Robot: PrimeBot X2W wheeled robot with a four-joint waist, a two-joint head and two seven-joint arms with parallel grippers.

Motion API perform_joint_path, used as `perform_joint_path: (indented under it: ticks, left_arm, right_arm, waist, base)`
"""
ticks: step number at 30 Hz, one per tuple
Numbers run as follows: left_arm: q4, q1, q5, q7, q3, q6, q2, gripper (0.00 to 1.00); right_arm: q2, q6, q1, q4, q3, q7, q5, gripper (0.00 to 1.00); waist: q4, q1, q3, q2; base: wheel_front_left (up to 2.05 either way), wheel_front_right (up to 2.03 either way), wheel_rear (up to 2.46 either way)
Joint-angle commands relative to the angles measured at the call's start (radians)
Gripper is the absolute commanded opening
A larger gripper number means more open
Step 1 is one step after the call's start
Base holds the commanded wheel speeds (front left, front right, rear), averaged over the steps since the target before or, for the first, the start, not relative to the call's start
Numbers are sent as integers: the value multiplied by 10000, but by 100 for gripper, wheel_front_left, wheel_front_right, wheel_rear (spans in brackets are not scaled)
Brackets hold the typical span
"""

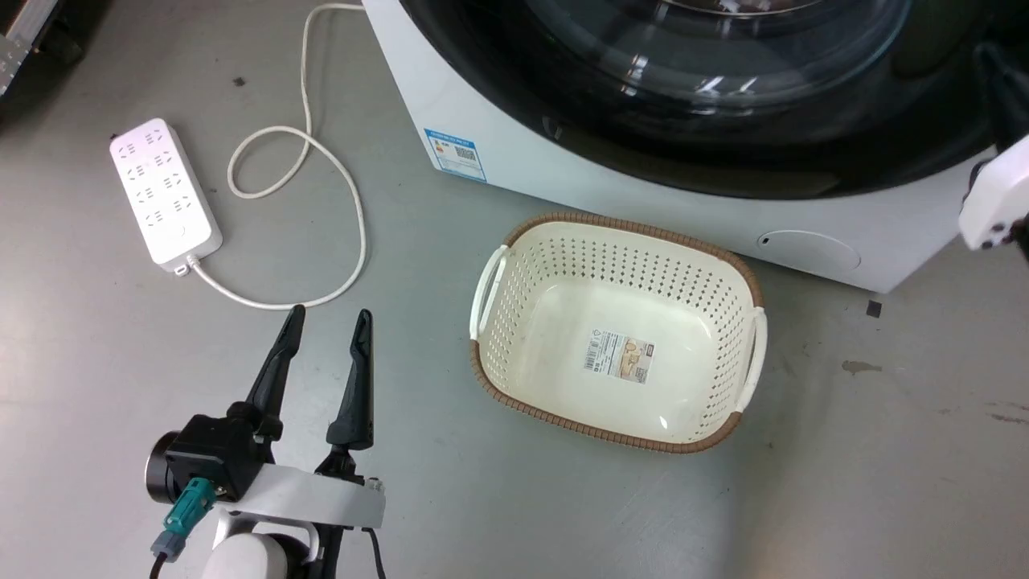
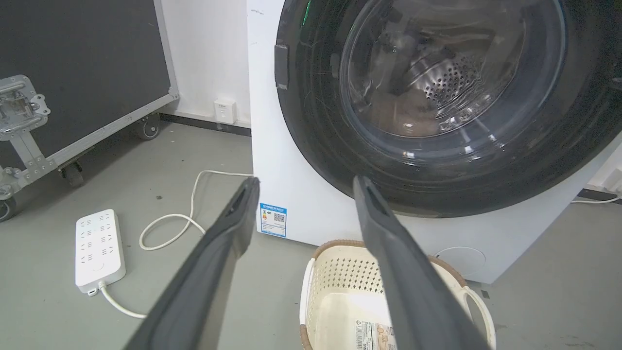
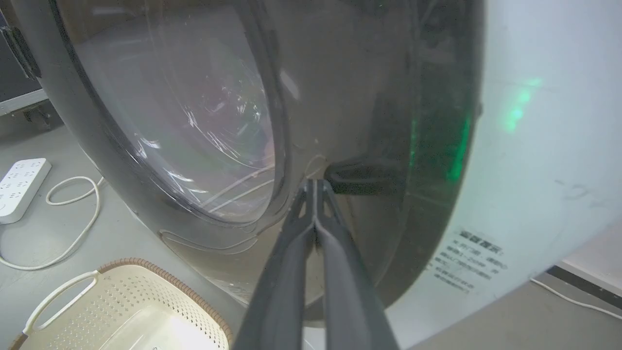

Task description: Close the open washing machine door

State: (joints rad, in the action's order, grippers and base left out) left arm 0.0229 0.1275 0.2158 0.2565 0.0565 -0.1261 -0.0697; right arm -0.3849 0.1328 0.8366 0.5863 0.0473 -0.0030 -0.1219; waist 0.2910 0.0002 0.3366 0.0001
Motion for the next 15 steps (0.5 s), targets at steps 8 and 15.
perform_joint_path:
  ticks: [8,15]
  left_arm:
    - [49,160,42,53,-36,-45,58,100]
    - [228,-85,35,53,-162,-45,-29,100]
  right_arm:
    - [219,-21,753,1067,-279,-581,385,0]
    - [733,-21,-180,1335,352,-1456,-118,100]
  waist:
    - [-180,-2,-142,-1]
    - [-749,-2,-995,-1]
  base:
    - [0,0,0]
    - [0,0,0]
